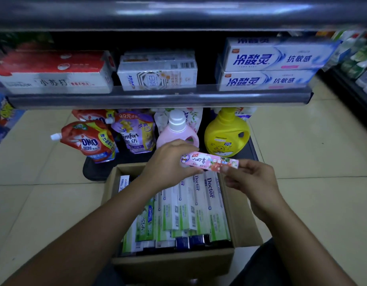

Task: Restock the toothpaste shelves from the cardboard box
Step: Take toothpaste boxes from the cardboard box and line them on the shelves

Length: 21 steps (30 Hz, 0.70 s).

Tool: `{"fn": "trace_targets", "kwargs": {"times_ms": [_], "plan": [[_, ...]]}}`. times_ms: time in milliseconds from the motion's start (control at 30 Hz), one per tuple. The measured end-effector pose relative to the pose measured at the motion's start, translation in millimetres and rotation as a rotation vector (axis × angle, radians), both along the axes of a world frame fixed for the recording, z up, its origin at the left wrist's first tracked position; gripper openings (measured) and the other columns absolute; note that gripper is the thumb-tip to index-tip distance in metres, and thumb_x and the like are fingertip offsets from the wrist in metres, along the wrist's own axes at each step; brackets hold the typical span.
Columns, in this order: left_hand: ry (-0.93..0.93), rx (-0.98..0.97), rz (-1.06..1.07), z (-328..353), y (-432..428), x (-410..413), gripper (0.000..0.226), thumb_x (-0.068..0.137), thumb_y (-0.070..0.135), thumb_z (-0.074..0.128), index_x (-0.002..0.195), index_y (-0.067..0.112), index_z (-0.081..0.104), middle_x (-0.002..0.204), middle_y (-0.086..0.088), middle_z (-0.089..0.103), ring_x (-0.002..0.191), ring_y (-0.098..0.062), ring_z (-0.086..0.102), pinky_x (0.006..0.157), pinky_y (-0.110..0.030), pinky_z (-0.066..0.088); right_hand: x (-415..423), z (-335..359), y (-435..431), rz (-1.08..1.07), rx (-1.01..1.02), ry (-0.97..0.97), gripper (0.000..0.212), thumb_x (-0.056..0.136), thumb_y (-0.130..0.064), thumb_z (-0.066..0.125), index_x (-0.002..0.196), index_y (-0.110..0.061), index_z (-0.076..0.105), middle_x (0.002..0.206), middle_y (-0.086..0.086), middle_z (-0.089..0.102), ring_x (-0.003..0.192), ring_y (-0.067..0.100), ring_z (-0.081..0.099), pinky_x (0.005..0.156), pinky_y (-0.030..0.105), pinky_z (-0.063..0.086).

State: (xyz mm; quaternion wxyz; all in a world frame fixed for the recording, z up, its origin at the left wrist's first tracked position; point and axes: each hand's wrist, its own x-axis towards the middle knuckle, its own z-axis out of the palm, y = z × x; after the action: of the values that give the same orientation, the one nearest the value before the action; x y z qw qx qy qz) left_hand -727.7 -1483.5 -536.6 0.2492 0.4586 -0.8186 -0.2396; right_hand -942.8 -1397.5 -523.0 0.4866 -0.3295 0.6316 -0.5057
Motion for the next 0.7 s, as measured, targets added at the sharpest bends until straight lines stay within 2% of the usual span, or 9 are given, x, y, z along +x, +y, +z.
{"fn": "trace_targets", "kwargs": {"times_ms": [133, 233, 333, 433, 533, 600, 633, 700], "plan": [[0.480, 0.274, 0.176, 52, -7, -1, 0.042, 0.071, 0.020, 0.094, 0.103, 0.038, 0.074, 0.091, 0.002, 0.075, 0.081, -0.016, 0.072, 0.072, -0.034, 0.062, -20, 48, -14, -0.001, -0.175, -0.047, 0.014, 0.080, 0.000, 0.077, 0.093, 0.000, 0.074, 0.077, 0.015, 0.076, 0.060, 0.017, 0.065, 0.057, 0.022, 0.054], [0.790, 0.349, 0.246, 99, -17, -13, 0.039, 0.062, 0.008, 0.091, 0.096, 0.018, 0.075, 0.083, 0.003, 0.079, 0.078, -0.012, 0.074, 0.066, -0.023, 0.058, -40, 100, -26, 0.047, -0.329, -0.020, 0.027, 0.071, -0.014, 0.081, 0.096, -0.002, 0.077, 0.086, 0.020, 0.076, 0.070, 0.021, 0.069, 0.065, 0.026, 0.057], [1.023, 0.289, 0.196, 160, -20, -32, 0.049, 0.047, 0.020, 0.089, 0.093, 0.011, 0.074, 0.083, -0.006, 0.078, 0.083, -0.020, 0.073, 0.076, -0.030, 0.061, -59, 162, -39, 0.006, -0.516, -0.022, 0.047, 0.060, -0.024, 0.087, 0.102, -0.008, 0.076, 0.090, 0.021, 0.076, 0.074, 0.023, 0.072, 0.068, 0.028, 0.058], [1.131, 0.147, 0.063, 228, -26, -55, 0.051, 0.041, 0.016, 0.099, 0.087, 0.015, 0.075, 0.087, -0.011, 0.078, 0.080, -0.019, 0.074, 0.072, -0.024, 0.059, -77, 229, -51, -0.098, -0.719, 0.012, 0.046, 0.057, -0.026, 0.089, 0.099, -0.017, 0.074, 0.089, 0.018, 0.077, 0.076, 0.026, 0.075, 0.068, 0.028, 0.059], [1.203, 0.072, -0.076, 293, -36, -79, 0.043, 0.045, 0.005, 0.096, 0.082, 0.014, 0.076, 0.092, -0.020, 0.077, 0.088, -0.029, 0.075, 0.081, -0.033, 0.062, -96, 290, -59, -0.157, -0.903, 0.098, 0.038, 0.064, -0.027, 0.087, 0.098, -0.014, 0.076, 0.093, 0.012, 0.079, 0.082, 0.023, 0.077, 0.070, 0.025, 0.059], [1.185, -0.019, -0.097, 329, -42, -92, 0.045, 0.044, 0.010, 0.097, 0.084, 0.012, 0.075, 0.092, -0.017, 0.078, 0.090, -0.029, 0.076, 0.082, -0.035, 0.063, -105, 323, -65, -0.181, -0.964, 0.232, 0.034, 0.072, -0.024, 0.083, 0.104, -0.014, 0.076, 0.095, 0.005, 0.079, 0.087, 0.019, 0.077, 0.072, 0.022, 0.058], [1.171, -0.066, -0.105, 346, -46, -99, 0.040, 0.050, 0.014, 0.093, 0.086, 0.012, 0.075, 0.090, -0.013, 0.079, 0.089, -0.025, 0.077, 0.079, -0.032, 0.062, -110, 337, -68, -0.192, -0.987, 0.297, 0.030, 0.076, -0.023, 0.082, 0.104, -0.016, 0.076, 0.094, 0.000, 0.079, 0.086, 0.015, 0.077, 0.071, 0.019, 0.058], [1.131, -0.158, -0.104, 374, -54, -112, 0.028, 0.064, 0.007, 0.089, 0.087, 0.013, 0.075, 0.087, -0.005, 0.079, 0.086, -0.016, 0.076, 0.076, -0.024, 0.059, -119, 361, -77, -0.216, -1.014, 0.396, 0.021, 0.081, -0.021, 0.081, 0.101, -0.021, 0.076, 0.090, -0.007, 0.079, 0.083, 0.009, 0.076, 0.070, 0.018, 0.057]]}}
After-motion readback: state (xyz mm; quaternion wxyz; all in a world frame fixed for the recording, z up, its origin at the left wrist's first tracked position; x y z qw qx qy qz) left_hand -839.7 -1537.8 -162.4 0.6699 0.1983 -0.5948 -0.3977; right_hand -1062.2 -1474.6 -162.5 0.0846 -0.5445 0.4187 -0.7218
